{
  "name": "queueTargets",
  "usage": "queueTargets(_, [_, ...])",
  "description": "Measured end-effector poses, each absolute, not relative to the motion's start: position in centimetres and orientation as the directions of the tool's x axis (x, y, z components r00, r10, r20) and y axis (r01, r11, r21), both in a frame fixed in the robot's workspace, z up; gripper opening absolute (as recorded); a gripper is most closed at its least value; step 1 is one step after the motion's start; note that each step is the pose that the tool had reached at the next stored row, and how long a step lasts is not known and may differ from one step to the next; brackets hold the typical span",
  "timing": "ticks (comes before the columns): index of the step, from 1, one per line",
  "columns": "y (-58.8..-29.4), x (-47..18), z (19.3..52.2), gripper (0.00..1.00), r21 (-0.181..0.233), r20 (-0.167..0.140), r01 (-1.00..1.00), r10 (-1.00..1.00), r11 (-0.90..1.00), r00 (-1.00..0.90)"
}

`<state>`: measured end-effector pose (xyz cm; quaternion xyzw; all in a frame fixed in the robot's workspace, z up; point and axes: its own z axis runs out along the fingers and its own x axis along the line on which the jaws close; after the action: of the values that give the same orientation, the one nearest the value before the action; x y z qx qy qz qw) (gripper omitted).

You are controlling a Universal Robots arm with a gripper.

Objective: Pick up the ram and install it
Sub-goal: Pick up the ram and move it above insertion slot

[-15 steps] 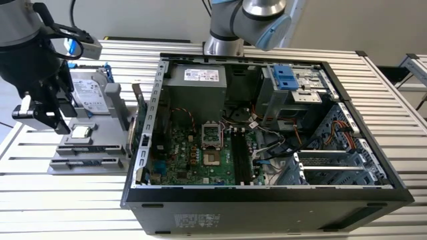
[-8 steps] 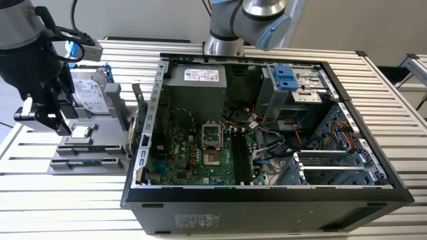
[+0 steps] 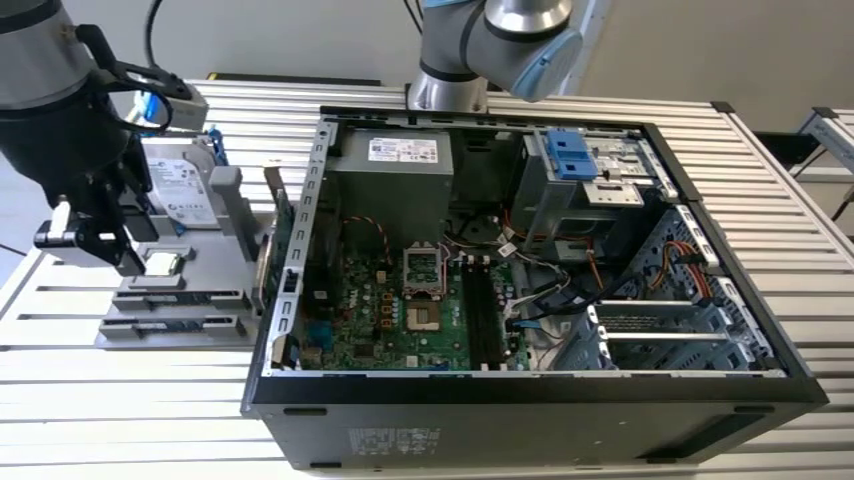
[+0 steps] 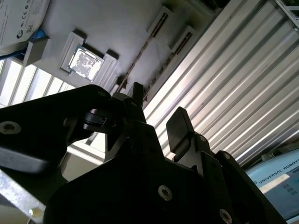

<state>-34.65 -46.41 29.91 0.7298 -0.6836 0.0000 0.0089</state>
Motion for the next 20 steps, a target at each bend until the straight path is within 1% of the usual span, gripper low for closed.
queueTargets(20, [-46.4,-34.6,27.7,1.0,0.013,0.013,-0.998,-0.998,-0.065,0.066])
